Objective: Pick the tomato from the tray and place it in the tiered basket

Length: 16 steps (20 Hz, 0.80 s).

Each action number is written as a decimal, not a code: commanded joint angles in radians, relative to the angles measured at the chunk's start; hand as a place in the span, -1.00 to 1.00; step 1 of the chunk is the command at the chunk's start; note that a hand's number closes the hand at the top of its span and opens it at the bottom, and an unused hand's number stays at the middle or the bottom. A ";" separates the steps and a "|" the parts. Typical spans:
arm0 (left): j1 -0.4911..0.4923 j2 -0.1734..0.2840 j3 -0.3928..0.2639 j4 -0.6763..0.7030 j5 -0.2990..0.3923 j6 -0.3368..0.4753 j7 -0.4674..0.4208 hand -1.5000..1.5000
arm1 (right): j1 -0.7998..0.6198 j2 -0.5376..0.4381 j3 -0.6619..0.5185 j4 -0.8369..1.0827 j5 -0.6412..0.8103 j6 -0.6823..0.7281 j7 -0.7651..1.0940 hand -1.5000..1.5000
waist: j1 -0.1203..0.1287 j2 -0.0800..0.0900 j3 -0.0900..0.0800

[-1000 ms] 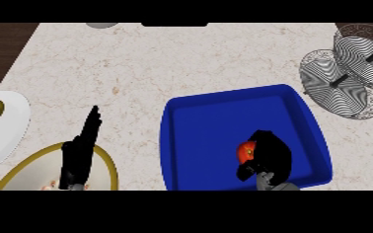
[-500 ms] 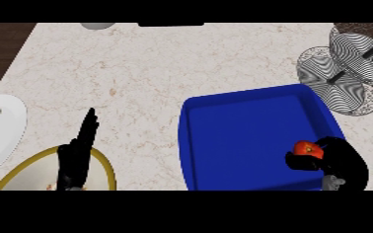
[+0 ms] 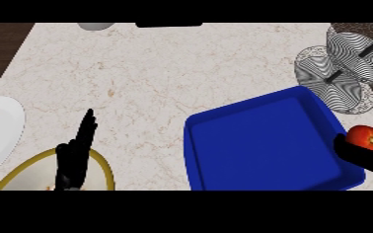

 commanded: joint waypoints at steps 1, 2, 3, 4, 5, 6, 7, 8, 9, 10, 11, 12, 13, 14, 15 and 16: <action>-0.003 -0.004 0.014 0.034 0.023 -0.023 0.002 0.00 | -0.045 -0.002 -0.057 -0.224 0.067 0.002 0.147 1.00 | 0.003 0.006 -0.009; 0.008 0.021 0.015 -0.010 0.032 -0.042 0.029 0.00 | -0.072 -0.017 -0.035 -0.279 0.116 0.066 0.186 1.00 | 0.016 0.007 -0.009; -0.033 -0.028 -0.004 0.030 -0.006 0.017 0.031 0.00 | -0.057 -0.054 -0.028 -0.367 0.127 0.135 0.174 1.00 | 0.000 0.006 -0.010; 0.023 -0.034 -0.026 0.020 -0.005 -0.004 -0.012 0.00 | -0.113 -0.085 -0.053 -0.369 0.139 0.187 0.200 1.00 | 0.018 0.009 -0.010; 0.013 -0.035 -0.032 0.002 -0.013 0.005 0.025 0.00 | -0.070 -0.096 -0.065 -0.431 0.128 0.231 0.184 1.00 | 0.013 0.008 -0.009; -0.025 -0.035 -0.029 0.036 -0.035 0.015 0.016 0.00 | -0.118 -0.136 -0.093 -0.424 0.121 0.287 0.191 1.00 | 0.015 0.011 -0.009; -0.005 -0.041 -0.019 0.054 -0.010 -0.006 -0.022 0.00 | -0.175 -0.165 -0.080 -0.413 0.134 0.338 0.205 1.00 | 0.024 0.012 -0.010; 0.016 -0.032 -0.029 0.024 -0.011 -0.011 -0.003 0.00 | -0.154 -0.151 -0.059 -0.483 0.140 0.384 0.234 1.00 | 0.020 0.009 -0.010; -0.014 -0.009 -0.002 0.030 0.003 -0.027 0.023 0.00 | -0.241 -0.199 -0.136 -0.426 0.072 0.420 0.227 1.00 | 0.022 0.010 -0.010; -0.030 -0.052 -0.025 0.077 -0.032 0.009 -0.018 0.00 | -0.279 -0.190 -0.106 -0.400 0.113 0.428 0.250 1.00 | 0.024 0.012 -0.010; 0.002 -0.014 0.001 0.031 0.013 -0.038 -0.003 0.00 | -0.331 -0.199 -0.108 -0.367 0.110 0.445 0.258 1.00 | 0.034 0.012 -0.010; -0.048 -0.025 0.002 0.074 0.000 -0.030 -0.004 0.00 | -0.347 -0.219 -0.130 -0.354 0.101 0.465 0.243 1.00 | 0.025 0.012 -0.010; -0.014 -0.044 -0.024 0.047 -0.019 -0.007 -0.005 0.00 | -0.396 -0.251 -0.198 -0.287 0.066 0.459 0.211 1.00 | 0.029 0.012 -0.009; -0.029 -0.045 -0.026 0.061 -0.021 -0.013 0.000 0.00 | -0.443 -0.220 -0.119 -0.273 0.140 0.455 0.253 1.00 | 0.038 0.014 -0.010; 0.034 -0.018 -0.029 -0.032 -0.016 -0.019 0.030 0.00 | -0.461 -0.238 -0.185 -0.225 0.100 0.451 0.214 1.00 | 0.043 0.011 -0.008; -0.007 -0.024 -0.019 0.020 -0.015 -0.025 0.014 0.00 | -0.478 -0.262 -0.258 -0.201 0.036 0.469 0.171 1.00 | 0.029 0.011 -0.008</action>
